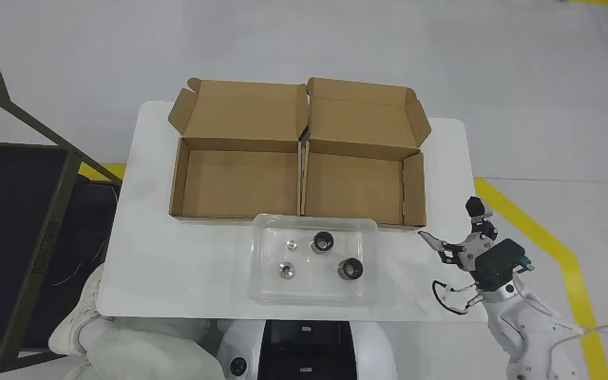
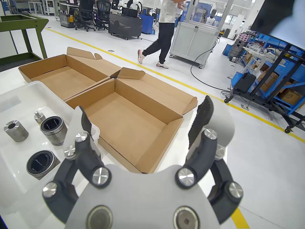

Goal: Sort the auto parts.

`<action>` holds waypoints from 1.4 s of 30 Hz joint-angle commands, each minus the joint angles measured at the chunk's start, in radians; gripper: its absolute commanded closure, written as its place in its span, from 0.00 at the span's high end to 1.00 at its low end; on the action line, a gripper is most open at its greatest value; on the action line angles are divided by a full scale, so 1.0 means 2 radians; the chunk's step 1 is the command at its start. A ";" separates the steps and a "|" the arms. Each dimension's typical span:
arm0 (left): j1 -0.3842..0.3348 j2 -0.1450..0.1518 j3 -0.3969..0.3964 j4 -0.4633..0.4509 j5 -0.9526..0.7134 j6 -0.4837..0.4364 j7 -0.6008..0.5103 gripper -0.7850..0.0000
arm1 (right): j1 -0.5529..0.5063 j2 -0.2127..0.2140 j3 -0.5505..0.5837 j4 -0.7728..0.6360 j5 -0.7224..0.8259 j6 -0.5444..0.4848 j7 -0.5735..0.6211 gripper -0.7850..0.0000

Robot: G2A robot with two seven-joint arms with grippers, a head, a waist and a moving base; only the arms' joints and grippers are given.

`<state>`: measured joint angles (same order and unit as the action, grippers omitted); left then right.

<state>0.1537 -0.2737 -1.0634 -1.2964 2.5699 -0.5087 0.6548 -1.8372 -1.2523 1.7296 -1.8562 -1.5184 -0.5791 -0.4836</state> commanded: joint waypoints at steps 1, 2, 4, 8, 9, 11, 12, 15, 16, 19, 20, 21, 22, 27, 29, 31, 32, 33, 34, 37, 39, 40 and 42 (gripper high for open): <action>0.000 0.000 0.000 0.000 0.000 0.000 0.000 1.00 | 0.000 0.000 0.000 0.000 0.000 0.000 0.000 1.00; 0.000 0.000 0.000 0.000 0.000 0.000 0.000 1.00 | 0.000 0.000 0.000 0.000 0.000 0.000 0.000 1.00; 0.000 0.000 0.000 0.000 0.000 0.000 0.000 1.00 | 0.000 0.000 0.000 0.000 0.000 0.000 0.000 1.00; 0.000 0.000 0.000 0.000 0.000 0.000 0.000 1.00 | 0.000 0.000 0.000 0.000 0.000 0.000 0.000 1.00; 0.000 0.000 0.000 0.000 0.000 0.000 0.000 1.00 | 0.000 0.000 0.000 0.000 0.000 0.000 0.000 1.00; 0.000 0.000 0.000 0.000 0.000 0.000 0.000 1.00 | 0.000 0.000 0.000 0.000 0.000 0.000 0.000 1.00; 0.000 0.000 0.000 0.000 0.000 0.000 0.000 1.00 | 0.000 0.000 0.000 0.000 0.000 0.000 0.000 1.00; 0.000 0.000 0.000 0.000 0.000 0.000 0.000 1.00 | 0.000 0.000 0.000 0.000 0.000 0.000 0.000 1.00; 0.000 0.000 0.000 0.000 0.000 0.000 0.000 1.00 | 0.000 0.000 0.000 0.000 0.000 0.000 0.000 1.00; 0.000 0.000 0.000 0.000 0.000 0.000 0.000 1.00 | 0.000 0.000 0.000 0.000 0.000 0.000 0.000 1.00; 0.000 0.000 0.000 0.000 0.000 0.000 0.000 1.00 | 0.000 0.000 0.000 0.000 0.000 0.000 0.000 1.00; 0.000 0.000 0.000 0.000 0.000 0.000 0.000 1.00 | 0.000 0.000 0.000 0.000 0.000 0.000 0.000 1.00; 0.000 0.000 0.000 0.000 0.000 0.000 0.000 1.00 | 0.000 0.000 0.000 0.000 0.000 0.000 0.000 1.00; 0.000 0.000 0.000 0.000 0.000 0.000 0.000 1.00 | 0.000 0.000 0.000 0.000 0.000 0.000 0.000 1.00; 0.000 0.000 0.000 0.000 0.000 0.000 0.000 1.00 | 0.000 0.000 0.000 0.000 0.000 0.000 0.000 1.00; 0.000 0.000 0.000 0.000 0.000 0.000 0.000 1.00 | 0.002 0.000 -0.004 -0.001 0.003 -0.001 0.007 1.00; 0.000 0.000 0.000 0.000 0.000 0.000 0.000 1.00 | 0.003 0.001 -0.007 -0.002 0.004 -0.008 0.012 1.00; 0.000 0.000 0.000 0.000 0.000 0.000 0.000 1.00 | 0.004 0.001 -0.009 -0.003 0.004 -0.013 0.017 1.00; 0.000 0.000 0.000 0.000 0.000 0.000 0.000 1.00 | 0.006 0.002 -0.013 -0.002 0.005 -0.018 0.020 1.00; 0.000 0.000 0.000 0.000 0.000 0.000 0.000 1.00 | 0.016 0.003 -0.030 0.006 0.007 -0.041 0.034 1.00; 0.000 0.000 0.000 0.000 0.000 0.000 0.000 1.00 | 0.028 0.004 -0.045 0.015 0.008 -0.058 0.044 1.00; 0.000 0.000 0.000 0.000 0.000 0.000 0.000 1.00 | 0.034 0.004 -0.052 0.020 0.008 -0.064 0.048 1.00; 0.000 0.000 0.000 0.000 0.000 0.000 0.000 1.00 | 0.044 0.005 -0.066 0.030 0.010 -0.078 0.055 1.00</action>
<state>0.1537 -0.2737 -1.0634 -1.2964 2.5699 -0.5087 0.6548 -1.7606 -1.2437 1.6126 -1.8078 -1.5013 -0.7215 -0.3808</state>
